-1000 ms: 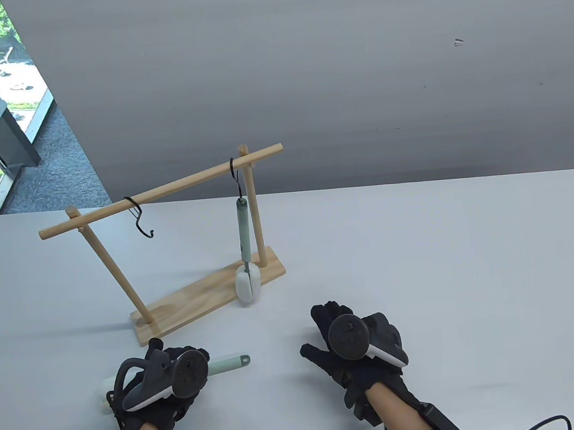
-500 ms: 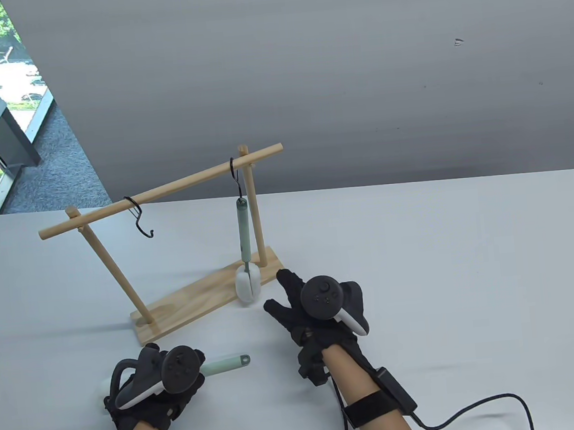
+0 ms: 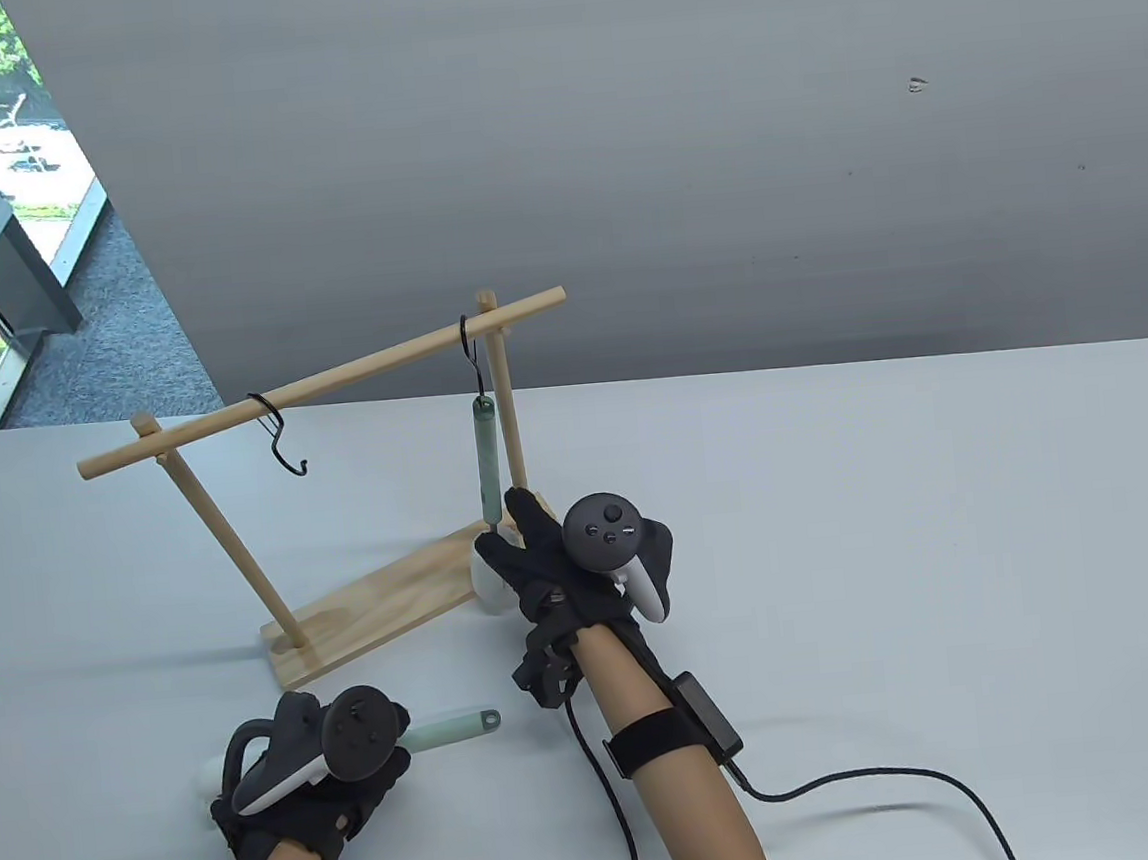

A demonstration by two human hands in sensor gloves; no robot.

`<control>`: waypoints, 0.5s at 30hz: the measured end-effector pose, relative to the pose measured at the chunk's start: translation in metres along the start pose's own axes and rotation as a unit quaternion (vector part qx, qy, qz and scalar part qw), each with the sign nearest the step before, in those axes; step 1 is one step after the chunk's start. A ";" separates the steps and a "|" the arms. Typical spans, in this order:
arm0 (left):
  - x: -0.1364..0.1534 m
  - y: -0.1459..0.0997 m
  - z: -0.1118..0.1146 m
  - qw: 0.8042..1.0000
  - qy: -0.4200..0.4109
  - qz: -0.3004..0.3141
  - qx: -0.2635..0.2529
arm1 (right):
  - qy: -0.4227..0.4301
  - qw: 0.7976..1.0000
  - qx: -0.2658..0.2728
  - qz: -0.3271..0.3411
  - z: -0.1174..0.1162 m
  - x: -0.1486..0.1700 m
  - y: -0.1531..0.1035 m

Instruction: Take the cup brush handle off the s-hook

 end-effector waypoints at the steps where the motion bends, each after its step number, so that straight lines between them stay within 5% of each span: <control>1: 0.000 0.000 0.001 1.000 0.000 -0.001 0.001 | -0.002 1.000 0.004 -0.001 0.000 0.000 0.002; 15: 0.004 0.001 0.006 1.000 0.002 -0.011 0.011 | 0.004 1.000 0.018 0.003 -0.006 0.001 0.026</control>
Point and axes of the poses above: the tracker on the back of each hand, its own x axis roughly to the little-finger side, its own y axis roughly from the wrist to the fingertips, z = x × y, the point moved 5 cm from there along y, roughly from the wrist to the fingertips
